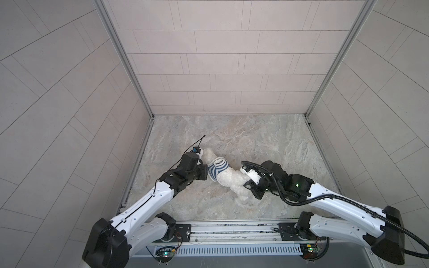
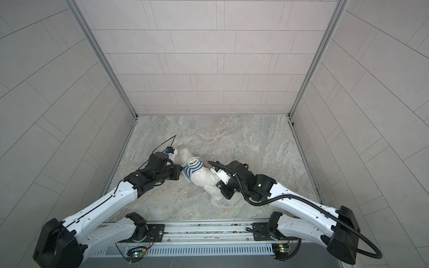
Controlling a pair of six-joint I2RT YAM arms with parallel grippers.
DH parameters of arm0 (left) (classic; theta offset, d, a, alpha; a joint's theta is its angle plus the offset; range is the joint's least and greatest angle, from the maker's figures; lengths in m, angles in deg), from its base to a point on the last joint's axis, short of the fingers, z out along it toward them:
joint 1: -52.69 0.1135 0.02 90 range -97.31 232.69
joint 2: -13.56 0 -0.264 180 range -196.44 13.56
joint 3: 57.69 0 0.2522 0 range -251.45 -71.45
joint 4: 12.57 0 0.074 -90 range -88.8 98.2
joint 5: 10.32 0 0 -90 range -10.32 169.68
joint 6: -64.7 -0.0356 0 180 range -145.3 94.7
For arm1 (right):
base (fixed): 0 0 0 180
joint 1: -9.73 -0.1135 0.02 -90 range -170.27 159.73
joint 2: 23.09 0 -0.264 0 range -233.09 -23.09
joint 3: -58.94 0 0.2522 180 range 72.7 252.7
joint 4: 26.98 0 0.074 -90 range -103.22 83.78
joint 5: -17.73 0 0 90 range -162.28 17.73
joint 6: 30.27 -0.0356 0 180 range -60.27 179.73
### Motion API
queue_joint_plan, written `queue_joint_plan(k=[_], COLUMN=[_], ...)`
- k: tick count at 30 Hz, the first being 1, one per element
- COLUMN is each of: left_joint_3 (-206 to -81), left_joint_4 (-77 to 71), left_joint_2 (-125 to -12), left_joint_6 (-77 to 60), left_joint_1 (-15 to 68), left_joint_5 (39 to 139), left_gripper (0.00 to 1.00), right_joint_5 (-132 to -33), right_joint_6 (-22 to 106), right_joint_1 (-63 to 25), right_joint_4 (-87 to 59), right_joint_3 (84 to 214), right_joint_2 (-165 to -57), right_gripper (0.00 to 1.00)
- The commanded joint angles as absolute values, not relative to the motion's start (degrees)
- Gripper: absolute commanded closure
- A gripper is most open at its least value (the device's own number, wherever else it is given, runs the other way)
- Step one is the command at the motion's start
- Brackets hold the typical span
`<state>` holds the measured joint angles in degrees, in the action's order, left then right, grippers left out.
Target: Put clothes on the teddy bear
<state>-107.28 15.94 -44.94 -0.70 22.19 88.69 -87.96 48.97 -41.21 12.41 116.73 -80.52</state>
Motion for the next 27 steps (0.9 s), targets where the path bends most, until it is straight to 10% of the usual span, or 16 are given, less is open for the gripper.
queue_joint_plan(k=[1,16,27], left_joint_3=[-105.79,-107.85,-103.41], left_joint_4=[9.68,12.26,6.22], left_joint_2=[-43.93,-30.93,-24.34], left_joint_6=[-0.68,-3.56,-1.17], left_joint_1=[21.65,19.82,17.0], left_joint_5=[91.16,92.1,92.95], left_gripper=[1.0,0.47,0.41], right_joint_5=[-90.07,-97.39,-99.5], right_joint_6=[47.84,35.46,27.08], right_joint_1=[-40.78,-33.23,-30.48], right_joint_4=[10.7,4.91,0.29], right_joint_3=[119.7,119.8,122.44], right_joint_2=[-79.64,-73.19,-71.69], right_gripper=[1.0,1.0,1.0])
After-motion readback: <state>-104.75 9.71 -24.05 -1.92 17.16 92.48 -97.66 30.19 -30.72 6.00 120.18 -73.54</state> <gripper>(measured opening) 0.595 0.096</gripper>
